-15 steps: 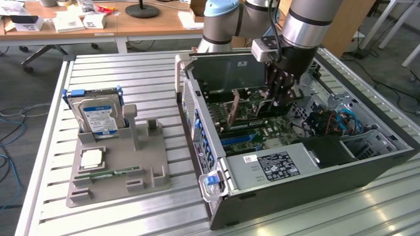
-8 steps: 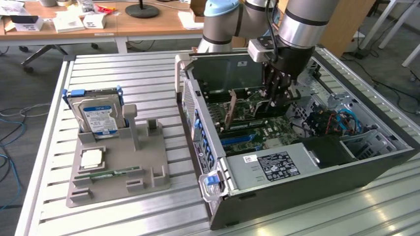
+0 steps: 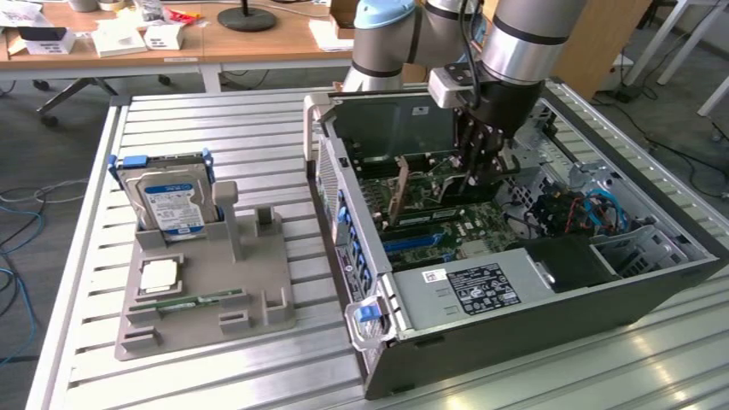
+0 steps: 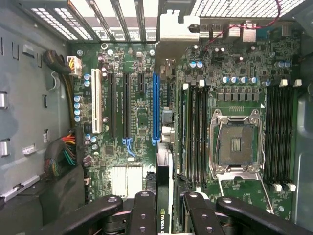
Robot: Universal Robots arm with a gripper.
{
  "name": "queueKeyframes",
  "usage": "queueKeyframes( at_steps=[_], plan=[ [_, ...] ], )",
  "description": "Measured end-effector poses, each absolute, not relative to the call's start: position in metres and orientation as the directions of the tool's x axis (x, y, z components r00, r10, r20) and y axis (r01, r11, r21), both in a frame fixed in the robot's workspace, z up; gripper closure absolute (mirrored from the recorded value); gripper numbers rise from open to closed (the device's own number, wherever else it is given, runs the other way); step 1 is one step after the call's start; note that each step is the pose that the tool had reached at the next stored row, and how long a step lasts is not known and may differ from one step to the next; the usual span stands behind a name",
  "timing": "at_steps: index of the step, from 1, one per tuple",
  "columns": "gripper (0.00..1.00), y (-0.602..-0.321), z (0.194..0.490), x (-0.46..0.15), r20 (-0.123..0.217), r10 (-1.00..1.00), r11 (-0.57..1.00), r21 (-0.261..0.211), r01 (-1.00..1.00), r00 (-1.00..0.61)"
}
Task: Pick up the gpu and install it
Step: 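Insert the gpu into the slot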
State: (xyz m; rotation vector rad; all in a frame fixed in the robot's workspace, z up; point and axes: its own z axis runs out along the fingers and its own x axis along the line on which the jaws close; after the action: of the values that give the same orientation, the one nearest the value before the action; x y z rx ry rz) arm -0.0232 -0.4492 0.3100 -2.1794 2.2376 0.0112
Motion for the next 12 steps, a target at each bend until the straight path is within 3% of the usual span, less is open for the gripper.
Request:
queueKeyframes(
  at_steps=[12],
  plan=[
    [0.74,-0.4492,0.3100,-0.0319,-0.018,-0.999,0.026,-0.009,-1.000,-0.026]
  ],
)
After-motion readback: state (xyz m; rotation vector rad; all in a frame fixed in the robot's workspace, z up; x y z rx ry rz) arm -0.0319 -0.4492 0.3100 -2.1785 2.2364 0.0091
